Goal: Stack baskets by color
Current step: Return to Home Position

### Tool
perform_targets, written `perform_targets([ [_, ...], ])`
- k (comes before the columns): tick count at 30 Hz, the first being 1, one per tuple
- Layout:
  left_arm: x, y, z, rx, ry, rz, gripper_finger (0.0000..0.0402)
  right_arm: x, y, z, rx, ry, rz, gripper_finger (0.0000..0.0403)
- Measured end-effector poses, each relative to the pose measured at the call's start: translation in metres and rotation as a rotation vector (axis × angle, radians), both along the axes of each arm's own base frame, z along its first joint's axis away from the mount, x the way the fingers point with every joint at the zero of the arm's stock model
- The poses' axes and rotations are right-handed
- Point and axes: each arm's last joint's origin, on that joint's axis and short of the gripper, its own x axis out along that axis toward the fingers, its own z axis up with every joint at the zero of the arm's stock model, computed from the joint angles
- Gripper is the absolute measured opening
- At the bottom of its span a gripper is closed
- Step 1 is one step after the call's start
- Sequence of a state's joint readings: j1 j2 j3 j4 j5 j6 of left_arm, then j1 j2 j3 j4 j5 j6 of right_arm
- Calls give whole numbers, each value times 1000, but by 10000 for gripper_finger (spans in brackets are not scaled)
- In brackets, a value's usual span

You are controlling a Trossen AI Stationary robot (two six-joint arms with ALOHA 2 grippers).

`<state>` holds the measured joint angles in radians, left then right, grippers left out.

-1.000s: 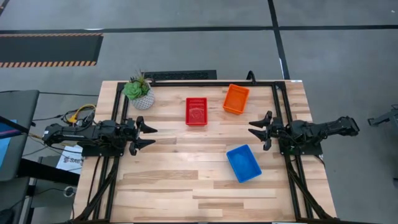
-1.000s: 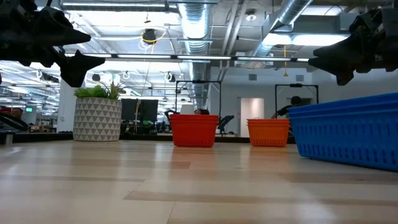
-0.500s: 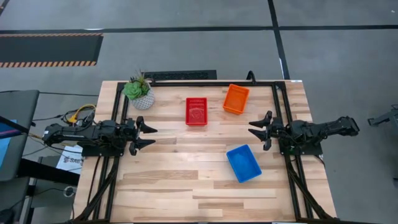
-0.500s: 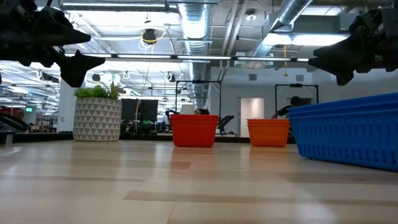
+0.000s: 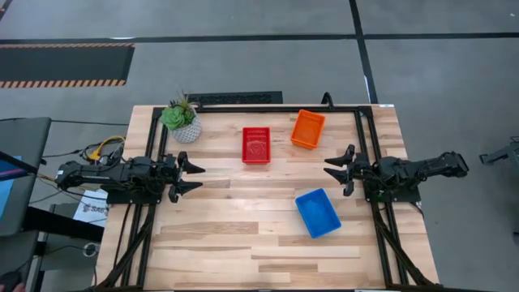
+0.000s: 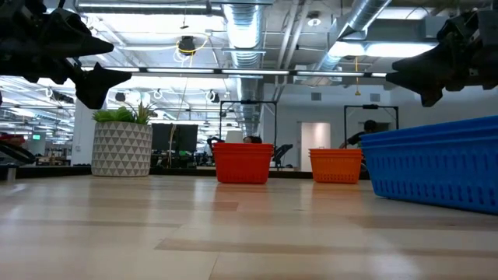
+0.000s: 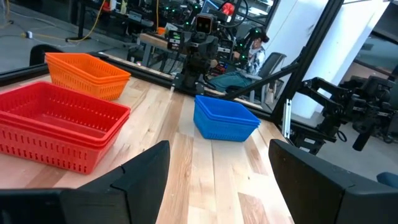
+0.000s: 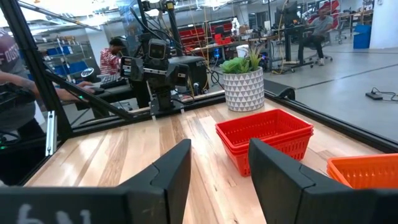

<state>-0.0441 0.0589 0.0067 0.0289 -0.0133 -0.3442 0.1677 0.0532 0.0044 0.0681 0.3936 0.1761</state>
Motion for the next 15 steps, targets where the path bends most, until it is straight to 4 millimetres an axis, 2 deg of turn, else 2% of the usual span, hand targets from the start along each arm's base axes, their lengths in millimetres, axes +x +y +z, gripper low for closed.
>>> perform_targets([
  [15,0,0,0,0,0,0,263,0,0,0,0,0,0,183],
])
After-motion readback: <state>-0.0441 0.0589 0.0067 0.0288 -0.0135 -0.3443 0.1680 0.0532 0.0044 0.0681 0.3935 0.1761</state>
